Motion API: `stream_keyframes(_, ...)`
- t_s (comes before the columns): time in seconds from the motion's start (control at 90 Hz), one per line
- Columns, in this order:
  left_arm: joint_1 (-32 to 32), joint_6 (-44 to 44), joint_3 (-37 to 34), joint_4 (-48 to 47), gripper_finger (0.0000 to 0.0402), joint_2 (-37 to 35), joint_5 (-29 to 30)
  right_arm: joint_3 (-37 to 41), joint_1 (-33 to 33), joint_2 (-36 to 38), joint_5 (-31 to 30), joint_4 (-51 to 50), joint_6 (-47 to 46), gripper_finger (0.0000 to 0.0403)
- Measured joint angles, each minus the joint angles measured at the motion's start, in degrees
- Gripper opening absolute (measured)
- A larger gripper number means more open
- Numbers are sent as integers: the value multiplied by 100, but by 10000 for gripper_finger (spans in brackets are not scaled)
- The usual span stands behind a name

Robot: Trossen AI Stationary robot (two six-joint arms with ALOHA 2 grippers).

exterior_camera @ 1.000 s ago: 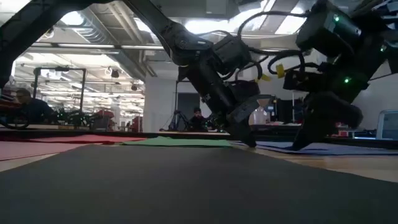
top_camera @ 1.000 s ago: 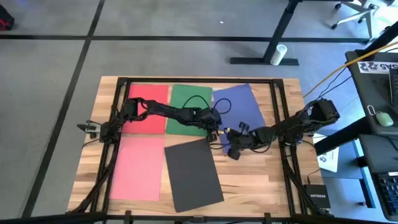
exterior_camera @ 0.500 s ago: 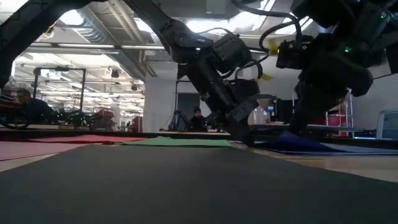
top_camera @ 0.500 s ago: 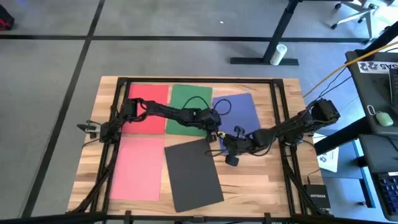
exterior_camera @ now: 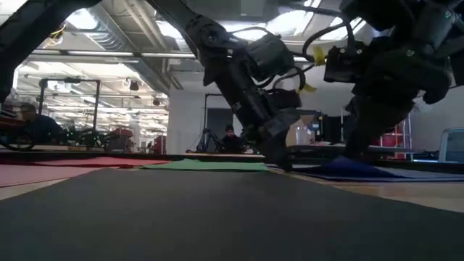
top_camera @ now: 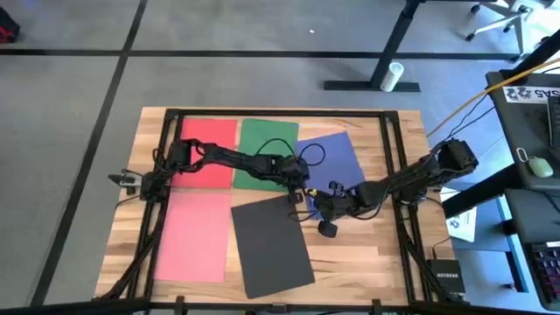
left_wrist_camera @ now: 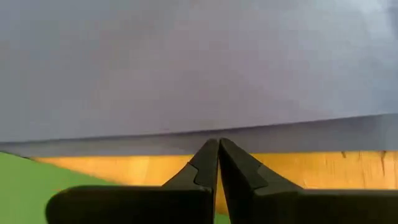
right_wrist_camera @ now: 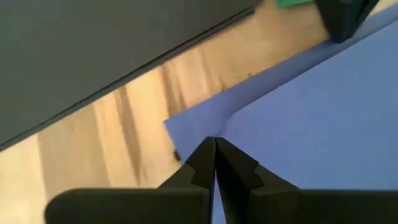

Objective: Organize paper
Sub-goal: Stack the violet paper on top of the violet papers

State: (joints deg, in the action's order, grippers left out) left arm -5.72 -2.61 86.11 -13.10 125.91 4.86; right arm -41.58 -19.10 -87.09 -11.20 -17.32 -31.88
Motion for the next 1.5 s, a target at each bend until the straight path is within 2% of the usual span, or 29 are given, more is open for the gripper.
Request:
stream_keyframes(0.133,-41,-24,0,22,0,0,-2,0,-184,0,135,80,-147,0)
stream_keyframes(0.433,-15,-60,0,112,0,0,16,0,-224,0,-79,83,-251,3)
stream_keyframes(0.711,174,-64,9,53,0,-251,16,-1,-226,0,-79,49,-224,47)
stream_keyframes(0.833,283,-40,15,-195,0,-450,10,-13,-226,86,-21,-161,-193,45)
stream_keyframes(1.0,405,99,13,-781,0,-489,0,-15,-226,345,-72,-1048,-209,5)
stream_keyframes(1.267,355,111,13,-950,0,-426,18,-15,-26,882,-652,-3287,-1197,2)
stream_keyframes(1.5,160,73,15,-723,0,-340,26,14,608,1242,-1119,-4184,-1852,0)
